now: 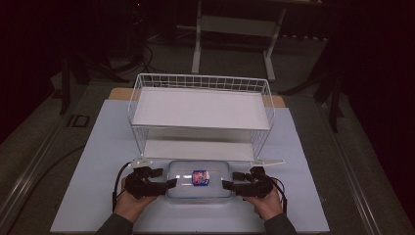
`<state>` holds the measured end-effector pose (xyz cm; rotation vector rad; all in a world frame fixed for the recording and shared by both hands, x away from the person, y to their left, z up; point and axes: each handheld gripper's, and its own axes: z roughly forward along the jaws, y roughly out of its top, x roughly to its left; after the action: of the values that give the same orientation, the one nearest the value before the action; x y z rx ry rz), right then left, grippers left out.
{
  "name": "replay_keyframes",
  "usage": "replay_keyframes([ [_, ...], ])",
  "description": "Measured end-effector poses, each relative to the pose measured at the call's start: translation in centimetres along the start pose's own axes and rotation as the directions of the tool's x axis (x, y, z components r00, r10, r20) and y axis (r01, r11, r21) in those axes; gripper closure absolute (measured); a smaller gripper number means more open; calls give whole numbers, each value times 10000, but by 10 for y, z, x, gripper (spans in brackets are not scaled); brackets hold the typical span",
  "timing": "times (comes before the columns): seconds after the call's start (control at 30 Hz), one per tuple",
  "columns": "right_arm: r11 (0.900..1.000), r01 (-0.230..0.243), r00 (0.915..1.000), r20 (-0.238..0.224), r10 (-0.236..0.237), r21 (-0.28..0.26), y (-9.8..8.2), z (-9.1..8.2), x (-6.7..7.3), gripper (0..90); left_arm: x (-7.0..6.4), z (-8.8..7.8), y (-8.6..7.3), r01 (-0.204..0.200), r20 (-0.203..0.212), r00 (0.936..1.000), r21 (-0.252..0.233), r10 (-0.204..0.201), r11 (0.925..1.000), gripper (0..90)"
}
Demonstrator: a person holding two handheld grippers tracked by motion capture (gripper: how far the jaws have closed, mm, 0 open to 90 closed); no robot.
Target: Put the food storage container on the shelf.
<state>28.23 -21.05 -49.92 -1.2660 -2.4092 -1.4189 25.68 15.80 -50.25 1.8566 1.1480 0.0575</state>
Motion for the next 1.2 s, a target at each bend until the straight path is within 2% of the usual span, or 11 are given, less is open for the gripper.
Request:
replay_keyframes([
  [0.1, 9997, -246, 9994, -220, 248, 83, 0, 2, -3, 300, 2, 3, 0, 333, 363, 9988, 68, -336, 9994, 243],
  [0.23, 9986, -492, 9975, -491, 500, 180, -1, 4, -5, 294, 2, 9, 0, 536, 773, 9955, 216, -551, 9983, 232],
  [0.37, 9954, -912, 9921, -836, 933, 292, -3, 6, -10, 272, 2, 13, 0, 795, 944, 9921, 396, -830, 9960, 191],
  [0.47, 9898, -1355, 9843, -1082, 1395, 441, -4, 7, -13, 264, 4, 17, 0, 1081, 1277, 9851, 615, -1152, 9922, 187],
  [0.63, 9799, -1854, 9687, -1537, 1949, 739, -5, 11, -17, 254, 6, 17, 0, 1248, 1395, 9811, 722, -1340, 9895, 180],
  [0.87, 9711, -2173, 9582, -1679, 2315, 991, -5, 10, -19, 281, 12, 15, 0, 1732, 1696, 9675, 955, -1874, 9803, 243],
  [0.93, 9705, -2199, 9572, -1703, 2341, 985, -5, 10, -19, 282, 13, 15, 0, 1898, 1746, 9630, 1003, -2051, 9767, 243],
  [1.03, 9702, -2217, 9568, -1700, 2358, 975, -5, 10, -19, 282, 13, 15, -1, 1977, 1785, 9606, 1008, -2132, 9751, 240],
  [1.07, 9699, -2232, 9565, -1698, 2371, 973, -5, 10, -19, 283, 15, 16, -1, 2110, 1864, 9557, 1062, -2279, 9717, 240],
  [1.13, 9656, -2385, 9502, -1807, 2541, 1037, -6, 10, -21, 301, 16, 18, -2, 2309, 1960, 9480, 1188, -2508, 9657, 224],
  [1.2, 9590, -2607, 9403, -1956, 2784, 1113, -7, 9, -24, 318, 17, 18, -2, 2344, 2009, 9455, 1258, -2562, 9640, 218],
])
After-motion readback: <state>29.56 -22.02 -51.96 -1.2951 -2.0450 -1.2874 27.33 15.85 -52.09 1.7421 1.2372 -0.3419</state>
